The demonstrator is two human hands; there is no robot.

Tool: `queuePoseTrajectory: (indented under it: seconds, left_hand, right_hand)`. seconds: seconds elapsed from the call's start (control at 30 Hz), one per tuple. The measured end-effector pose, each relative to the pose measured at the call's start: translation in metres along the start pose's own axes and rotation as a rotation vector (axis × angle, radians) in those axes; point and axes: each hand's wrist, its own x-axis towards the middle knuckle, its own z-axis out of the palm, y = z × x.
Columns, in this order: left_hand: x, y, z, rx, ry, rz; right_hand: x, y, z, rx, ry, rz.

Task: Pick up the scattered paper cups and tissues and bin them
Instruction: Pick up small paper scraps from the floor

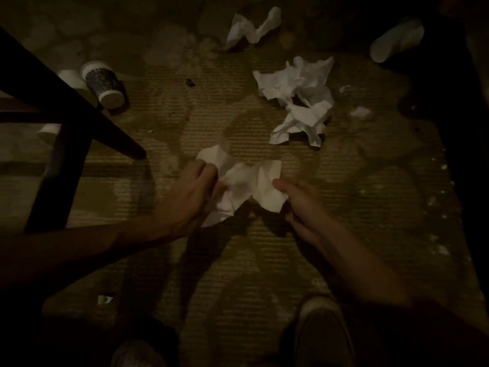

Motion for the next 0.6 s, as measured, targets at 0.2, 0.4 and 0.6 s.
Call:
queuePoseTrajectory:
  seconds: [0.2,0.4,0.6]
  left_hand:
    - [0.026,0.064,0.000,-0.167,0.214,0.047]
    - [0.059,0.081,-0.003,-0.305,0.229,-0.050]
    - [0.065,0.085,-0.009,-0.393,0.147,-0.003]
  right_hand:
    - [-0.008,-0.037,0.006,0.131,-0.153,-0.018]
    - [-0.032,-0.058,0.007,0.206,-0.290,-0.090]
    - [-0.028,-0.063,0.009,0.266,-0.302,0.005]
